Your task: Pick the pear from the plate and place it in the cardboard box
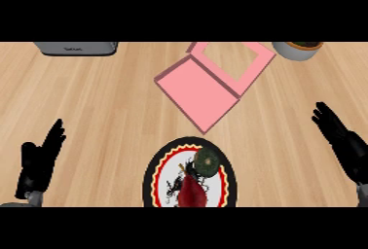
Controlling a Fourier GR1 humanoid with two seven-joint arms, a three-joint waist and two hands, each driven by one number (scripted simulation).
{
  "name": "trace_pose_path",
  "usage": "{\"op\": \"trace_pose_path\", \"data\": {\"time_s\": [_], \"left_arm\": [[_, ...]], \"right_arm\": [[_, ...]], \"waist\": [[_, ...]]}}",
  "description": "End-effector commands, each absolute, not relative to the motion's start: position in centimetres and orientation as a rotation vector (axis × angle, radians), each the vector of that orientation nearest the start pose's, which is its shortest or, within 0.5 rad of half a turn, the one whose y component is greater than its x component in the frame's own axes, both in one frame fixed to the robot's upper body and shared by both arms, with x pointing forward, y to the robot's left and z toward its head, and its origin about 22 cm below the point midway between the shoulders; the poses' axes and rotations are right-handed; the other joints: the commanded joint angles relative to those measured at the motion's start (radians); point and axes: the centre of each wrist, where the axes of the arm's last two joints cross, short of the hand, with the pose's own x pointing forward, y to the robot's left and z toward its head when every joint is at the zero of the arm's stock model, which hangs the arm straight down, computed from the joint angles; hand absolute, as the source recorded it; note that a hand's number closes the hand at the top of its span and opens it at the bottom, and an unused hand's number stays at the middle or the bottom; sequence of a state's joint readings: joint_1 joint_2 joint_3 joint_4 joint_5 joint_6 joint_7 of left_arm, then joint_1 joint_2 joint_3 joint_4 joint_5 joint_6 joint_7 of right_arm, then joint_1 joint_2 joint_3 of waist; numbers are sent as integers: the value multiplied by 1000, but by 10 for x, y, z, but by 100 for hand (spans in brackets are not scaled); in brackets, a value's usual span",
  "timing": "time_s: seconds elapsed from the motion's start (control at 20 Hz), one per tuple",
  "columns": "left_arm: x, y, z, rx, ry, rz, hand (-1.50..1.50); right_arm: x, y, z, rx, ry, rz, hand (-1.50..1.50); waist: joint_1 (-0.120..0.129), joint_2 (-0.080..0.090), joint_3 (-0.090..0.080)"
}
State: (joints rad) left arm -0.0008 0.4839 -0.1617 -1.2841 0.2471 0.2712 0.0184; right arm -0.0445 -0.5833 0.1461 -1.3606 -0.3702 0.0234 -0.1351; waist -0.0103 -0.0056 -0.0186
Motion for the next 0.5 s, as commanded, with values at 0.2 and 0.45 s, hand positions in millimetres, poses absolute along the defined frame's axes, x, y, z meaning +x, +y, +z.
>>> {"op": "trace_pose_path", "data": {"time_s": [0.2,0.45], "left_arm": [[254,320,5,417,-1435,-207,0],[250,300,2,370,-1445,-195,0]], "right_arm": [[276,-186,68,231,-1905,162,-150],[248,-157,16,-234,-1772,51,-150]], "waist": [[44,-6,18],[14,-7,17]]}}
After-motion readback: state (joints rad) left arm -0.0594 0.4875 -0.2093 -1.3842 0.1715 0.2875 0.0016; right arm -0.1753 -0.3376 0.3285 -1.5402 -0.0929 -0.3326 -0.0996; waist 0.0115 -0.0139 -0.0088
